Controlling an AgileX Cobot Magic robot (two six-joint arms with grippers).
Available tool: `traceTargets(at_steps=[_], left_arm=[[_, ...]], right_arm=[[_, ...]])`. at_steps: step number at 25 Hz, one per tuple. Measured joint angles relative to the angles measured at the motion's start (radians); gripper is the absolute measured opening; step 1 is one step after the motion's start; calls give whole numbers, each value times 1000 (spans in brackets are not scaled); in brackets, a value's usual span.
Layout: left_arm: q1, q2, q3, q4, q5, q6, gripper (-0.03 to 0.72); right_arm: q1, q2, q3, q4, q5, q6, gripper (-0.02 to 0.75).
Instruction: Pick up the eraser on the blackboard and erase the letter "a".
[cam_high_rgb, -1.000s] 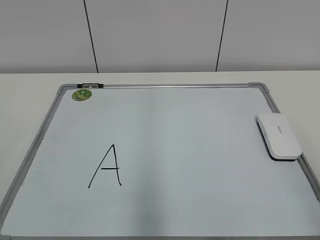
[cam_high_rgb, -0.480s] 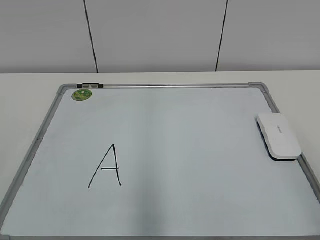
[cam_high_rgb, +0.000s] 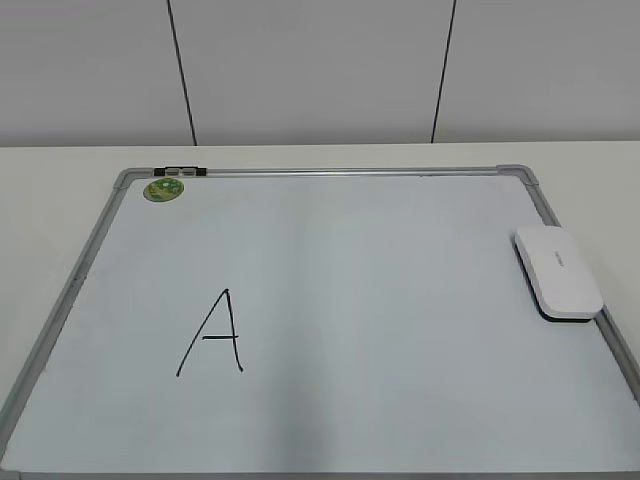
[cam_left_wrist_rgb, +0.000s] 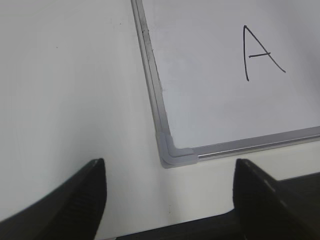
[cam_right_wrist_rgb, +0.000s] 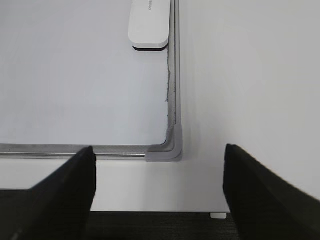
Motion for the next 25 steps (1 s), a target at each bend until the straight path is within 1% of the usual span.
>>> traceTargets(at_steps=[2, 4, 7, 11, 16, 25], left_arm=[[0, -3, 0, 0, 0, 0, 580], [16, -25, 2, -2, 0, 0, 580], [82, -74, 8, -4, 0, 0, 580], [152, -137, 11, -4, 1, 0, 580], [171, -224, 11, -4, 4, 0, 580], [174, -229, 11, -8, 5, 0, 580]], right_arm=[[0, -2, 1, 0, 0, 0, 588], [0, -19, 1, 0, 2, 0, 588], [-2, -59, 1, 0, 2, 0, 588], [-40, -132, 2, 0, 8, 0, 588], [-76, -221, 21, 0, 34, 0, 588], [-79, -240, 21, -2, 38, 2, 587]])
